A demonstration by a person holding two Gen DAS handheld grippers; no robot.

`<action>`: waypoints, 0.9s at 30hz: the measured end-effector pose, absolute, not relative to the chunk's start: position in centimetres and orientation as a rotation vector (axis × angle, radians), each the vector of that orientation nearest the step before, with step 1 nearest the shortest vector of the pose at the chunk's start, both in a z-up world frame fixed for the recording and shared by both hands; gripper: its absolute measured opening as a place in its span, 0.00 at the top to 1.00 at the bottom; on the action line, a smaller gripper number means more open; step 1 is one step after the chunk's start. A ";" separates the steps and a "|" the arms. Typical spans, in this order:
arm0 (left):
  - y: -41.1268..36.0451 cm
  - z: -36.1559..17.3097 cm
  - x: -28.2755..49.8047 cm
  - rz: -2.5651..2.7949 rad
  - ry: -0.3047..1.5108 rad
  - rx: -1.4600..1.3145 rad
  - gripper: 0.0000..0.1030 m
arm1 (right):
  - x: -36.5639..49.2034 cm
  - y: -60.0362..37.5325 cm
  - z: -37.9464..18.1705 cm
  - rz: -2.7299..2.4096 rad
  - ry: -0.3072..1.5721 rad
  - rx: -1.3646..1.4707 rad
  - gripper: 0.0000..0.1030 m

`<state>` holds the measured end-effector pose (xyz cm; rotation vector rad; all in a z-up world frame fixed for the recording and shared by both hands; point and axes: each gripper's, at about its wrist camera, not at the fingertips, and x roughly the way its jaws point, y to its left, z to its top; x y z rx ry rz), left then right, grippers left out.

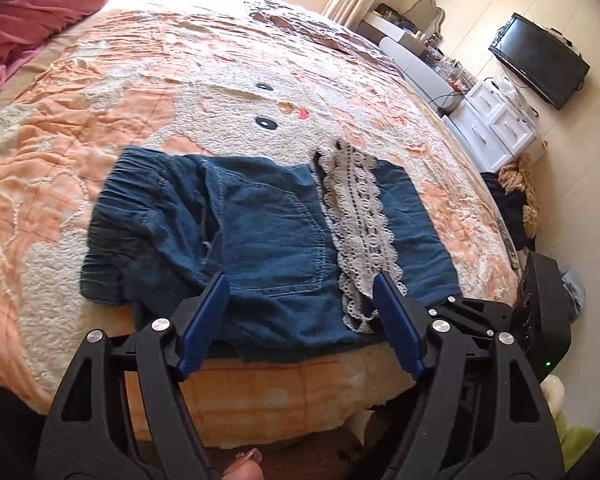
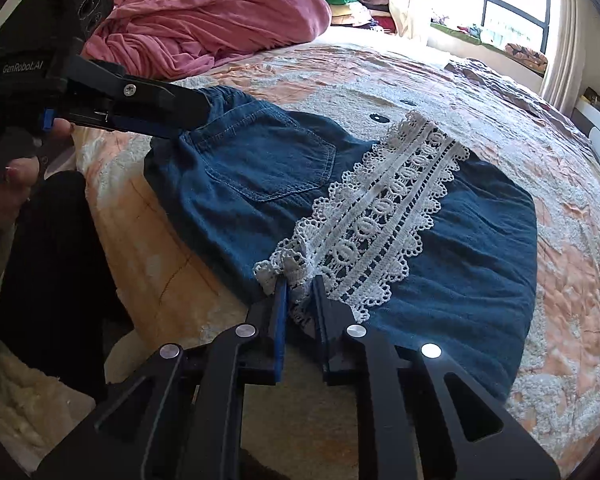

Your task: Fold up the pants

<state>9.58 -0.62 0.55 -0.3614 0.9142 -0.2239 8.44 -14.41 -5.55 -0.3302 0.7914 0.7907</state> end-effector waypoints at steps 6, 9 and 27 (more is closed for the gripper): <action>1.0 0.3 8.9 -0.183 0.905 -0.346 0.31 | 8.5 -16.2 -3.0 0.825 0.770 -0.209 0.75; 2.3 0.8 8.2 -0.138 0.875 -0.339 0.27 | 8.7 -17.0 -1.6 0.846 0.733 -0.140 0.70; 7.3 -2.1 6.6 -0.081 0.913 -0.476 0.10 | 13.0 -11.5 1.2 0.850 0.768 -0.179 0.43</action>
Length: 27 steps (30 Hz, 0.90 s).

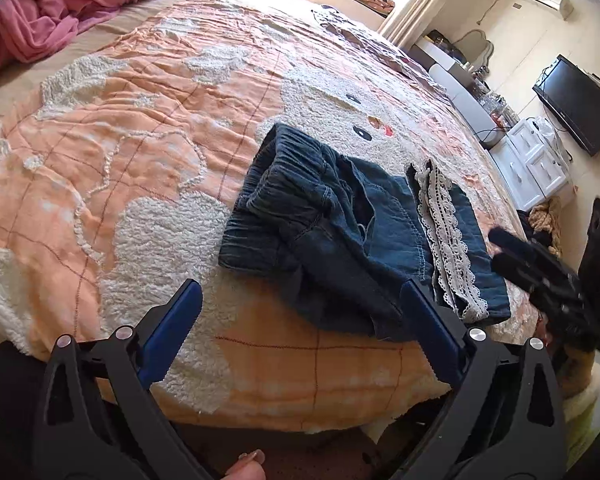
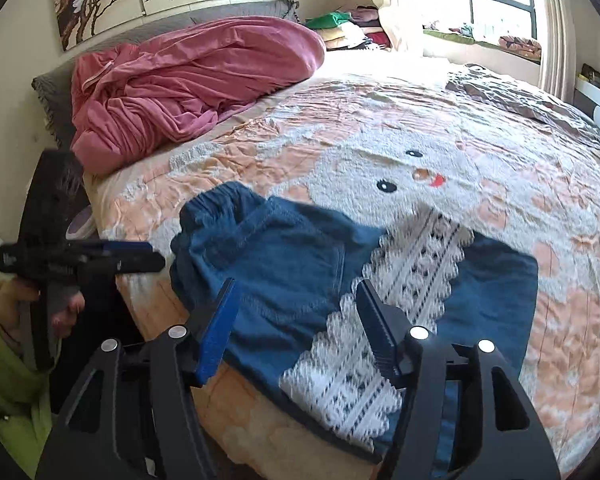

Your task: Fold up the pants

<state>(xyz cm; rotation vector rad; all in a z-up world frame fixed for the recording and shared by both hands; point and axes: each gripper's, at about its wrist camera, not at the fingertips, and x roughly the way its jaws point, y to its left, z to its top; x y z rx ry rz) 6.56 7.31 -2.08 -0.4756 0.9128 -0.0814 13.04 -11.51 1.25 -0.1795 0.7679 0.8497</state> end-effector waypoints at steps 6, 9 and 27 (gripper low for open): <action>6.8 -2.8 6.8 -0.130 0.922 -0.525 0.10 | 18.7 -5.2 2.2 0.984 0.857 -0.184 0.40; 6.6 -2.9 7.2 -0.139 0.919 -0.531 0.10 | 20.2 -2.1 2.0 1.032 0.917 -0.228 0.37; 7.4 -4.2 9.2 -0.132 0.913 -0.602 0.19 | 22.7 6.6 -4.1 1.129 1.144 -0.320 0.60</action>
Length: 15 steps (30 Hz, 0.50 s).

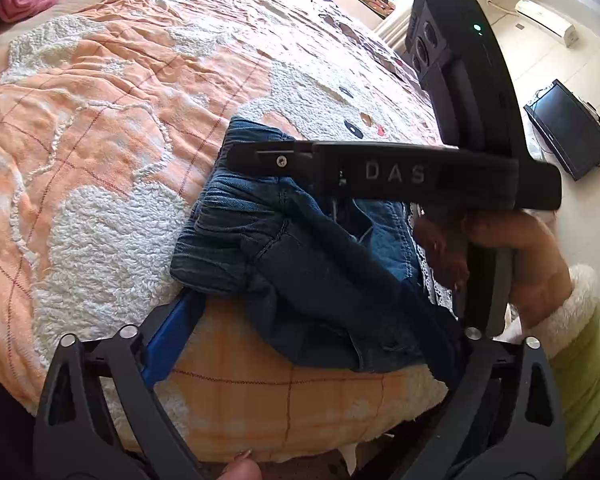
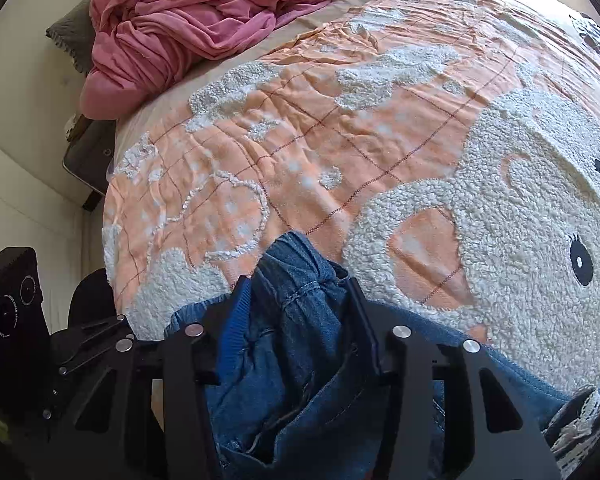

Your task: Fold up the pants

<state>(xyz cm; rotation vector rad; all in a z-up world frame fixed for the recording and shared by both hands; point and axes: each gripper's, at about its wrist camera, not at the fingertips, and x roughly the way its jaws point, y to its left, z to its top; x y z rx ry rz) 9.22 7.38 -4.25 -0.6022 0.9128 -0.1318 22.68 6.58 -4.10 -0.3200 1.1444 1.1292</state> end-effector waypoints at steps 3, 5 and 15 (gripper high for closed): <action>7.8 -4.3 9.3 -0.104 0.904 -0.609 0.41 | 22.1 6.0 -3.4 1.127 1.095 -0.314 0.67; 8.1 -4.2 9.3 -0.126 0.902 -0.645 0.48 | 22.0 5.2 -2.5 1.125 1.064 -0.289 0.68; 4.0 0.3 9.7 -0.195 0.823 -0.524 0.51 | 21.9 -2.8 3.9 1.157 0.879 -0.120 0.69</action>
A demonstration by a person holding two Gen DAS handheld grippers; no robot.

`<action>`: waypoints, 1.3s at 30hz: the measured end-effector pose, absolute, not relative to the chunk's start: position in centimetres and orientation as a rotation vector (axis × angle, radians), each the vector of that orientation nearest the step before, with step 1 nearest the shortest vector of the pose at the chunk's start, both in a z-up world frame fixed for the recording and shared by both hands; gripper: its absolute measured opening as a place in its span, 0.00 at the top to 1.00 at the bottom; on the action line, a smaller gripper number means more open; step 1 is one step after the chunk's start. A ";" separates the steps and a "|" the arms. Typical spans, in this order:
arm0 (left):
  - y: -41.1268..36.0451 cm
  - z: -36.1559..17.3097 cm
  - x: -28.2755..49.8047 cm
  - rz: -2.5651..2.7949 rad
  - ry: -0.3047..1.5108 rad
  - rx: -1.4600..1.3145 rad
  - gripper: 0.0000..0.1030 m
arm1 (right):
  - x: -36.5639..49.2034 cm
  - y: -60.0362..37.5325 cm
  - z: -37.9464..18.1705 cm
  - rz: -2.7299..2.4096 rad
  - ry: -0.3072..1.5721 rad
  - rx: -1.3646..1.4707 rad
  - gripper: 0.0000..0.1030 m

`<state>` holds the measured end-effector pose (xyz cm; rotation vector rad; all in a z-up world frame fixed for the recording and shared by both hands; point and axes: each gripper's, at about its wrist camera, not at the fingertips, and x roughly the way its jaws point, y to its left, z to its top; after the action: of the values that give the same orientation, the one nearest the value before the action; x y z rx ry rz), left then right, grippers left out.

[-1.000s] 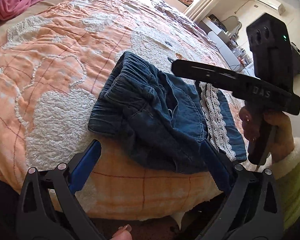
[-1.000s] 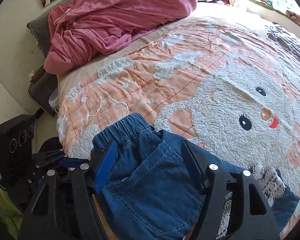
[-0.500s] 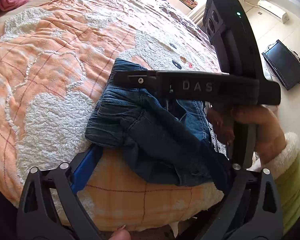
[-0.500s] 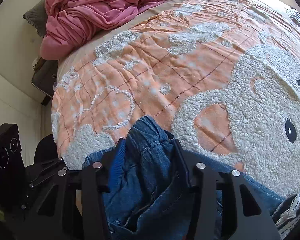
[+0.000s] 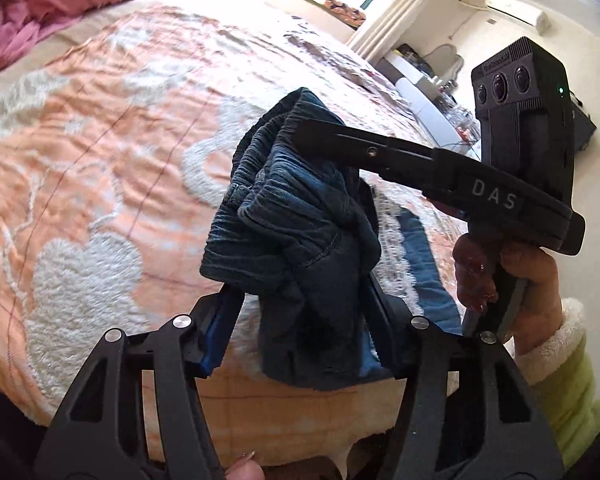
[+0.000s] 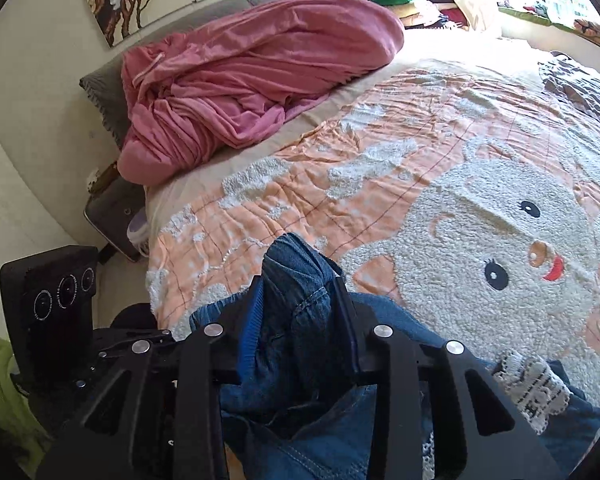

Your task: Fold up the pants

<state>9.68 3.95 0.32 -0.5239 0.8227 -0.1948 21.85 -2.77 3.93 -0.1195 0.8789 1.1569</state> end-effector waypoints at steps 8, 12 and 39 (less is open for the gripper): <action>-1.5 2.5 11.1 -0.258 0.805 -0.433 0.51 | 22.5 -11.2 5.4 1.113 0.809 0.017 0.69; -4.7 3.2 12.5 -0.284 0.796 -0.388 0.51 | 22.6 -15.0 5.4 1.087 0.780 0.078 0.70; -15.6 -1.1 11.9 -0.434 0.891 -0.112 0.45 | 20.5 -26.5 0.5 0.827 0.822 0.264 0.24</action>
<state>11.86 -15.57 -1.08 -0.1118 0.8909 -0.4339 20.47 -26.52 0.45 0.2641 0.8224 0.8275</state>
